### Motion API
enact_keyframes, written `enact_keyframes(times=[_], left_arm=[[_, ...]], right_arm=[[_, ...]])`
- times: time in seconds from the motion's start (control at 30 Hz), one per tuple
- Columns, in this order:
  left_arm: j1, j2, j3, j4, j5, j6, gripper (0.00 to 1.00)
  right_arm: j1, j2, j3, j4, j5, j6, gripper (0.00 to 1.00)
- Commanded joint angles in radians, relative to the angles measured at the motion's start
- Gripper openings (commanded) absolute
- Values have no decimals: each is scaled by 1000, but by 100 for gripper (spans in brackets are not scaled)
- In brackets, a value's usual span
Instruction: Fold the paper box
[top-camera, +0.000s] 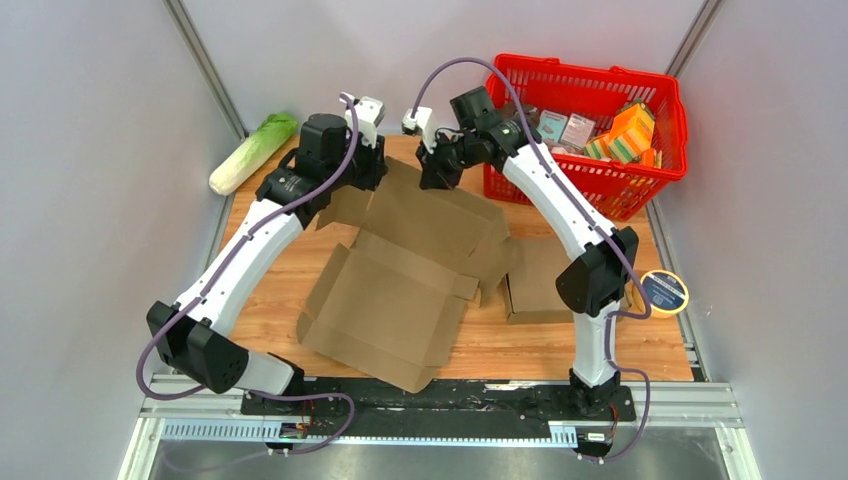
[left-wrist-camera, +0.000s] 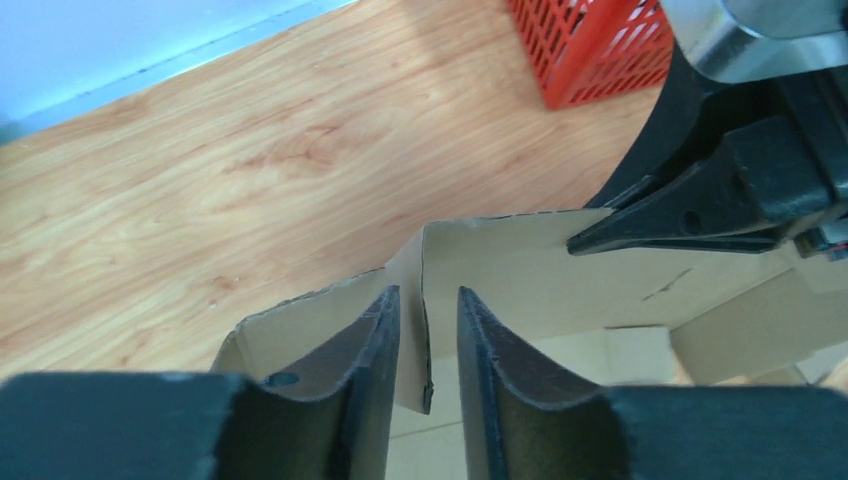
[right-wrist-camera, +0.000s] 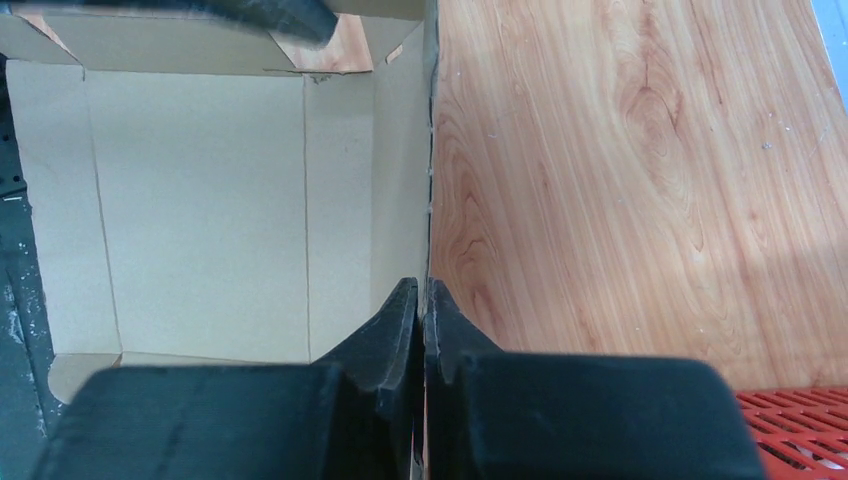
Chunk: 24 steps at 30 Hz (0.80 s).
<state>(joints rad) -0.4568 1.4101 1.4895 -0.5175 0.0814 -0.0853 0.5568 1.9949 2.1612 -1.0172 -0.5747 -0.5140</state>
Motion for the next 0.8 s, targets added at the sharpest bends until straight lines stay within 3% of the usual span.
enact_keyframes(times=[0.0,0.07,0.1,0.13,0.2,0.33,0.4,0.47,0.5,0.57,0.63,0.7,0.77], left_arm=[[-5,-5,34,-30,-71,62,16],[-3,-8,41,-47,-113,67,6],[-3,-23,34,-47,-168,64,0],[-3,-34,13,-38,-195,62,0],[-3,-78,-30,-6,-244,45,0],[-3,-152,-173,114,-304,-14,0],[-3,-184,-205,137,-345,-40,0],[-3,-201,-235,151,-377,-68,0],[-3,-217,-241,154,-417,-77,0],[-3,-233,-264,177,-460,-103,0],[-2,-261,-294,213,-505,-120,0],[-2,-282,-317,244,-525,-146,0],[-2,-295,-336,266,-534,-166,0]], right_arm=[[29,21,75,14,44,-17,8],[35,31,88,47,97,49,28],[37,30,89,61,208,102,40],[38,25,86,74,275,205,58],[43,-13,71,83,410,308,65],[49,-158,-44,120,559,508,100],[78,-253,-115,163,754,552,100],[118,-312,-153,198,843,561,100],[120,-344,-182,201,826,657,100],[111,-447,-257,263,723,796,100],[107,-545,-447,380,444,926,100],[112,-562,-529,527,350,1196,99],[139,-527,-563,575,311,1331,95]])
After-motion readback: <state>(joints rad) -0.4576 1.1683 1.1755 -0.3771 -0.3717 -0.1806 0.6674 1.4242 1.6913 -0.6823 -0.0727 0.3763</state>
